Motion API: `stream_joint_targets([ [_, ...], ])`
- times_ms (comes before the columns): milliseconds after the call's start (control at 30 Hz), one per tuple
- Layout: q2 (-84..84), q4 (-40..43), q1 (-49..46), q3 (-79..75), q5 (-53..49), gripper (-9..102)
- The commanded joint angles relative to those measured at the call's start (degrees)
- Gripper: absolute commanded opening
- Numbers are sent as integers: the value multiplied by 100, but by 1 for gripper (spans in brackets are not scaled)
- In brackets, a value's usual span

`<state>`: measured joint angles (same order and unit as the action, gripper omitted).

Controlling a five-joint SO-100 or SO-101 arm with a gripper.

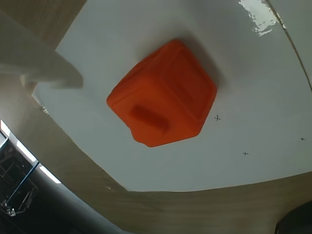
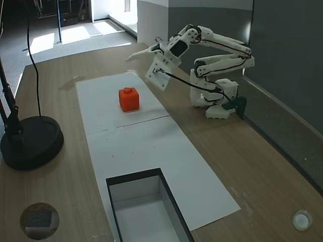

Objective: Grab a orange square and put it in the box.

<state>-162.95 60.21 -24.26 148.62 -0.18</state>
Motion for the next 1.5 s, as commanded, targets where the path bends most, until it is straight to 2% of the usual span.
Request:
stream_joint_targets([
  [0, 1582, 53, -26, -1283, -53, 37],
  [300, 5353, 993, -62, -3454, -202, 37],
  [567, 6908, 976, -562, -4333, -229, 37],
  [1267, 7471, 1081, -316, -4860, -220, 37],
  [1467, 7471, 1099, -264, -4860, -220, 21],
])
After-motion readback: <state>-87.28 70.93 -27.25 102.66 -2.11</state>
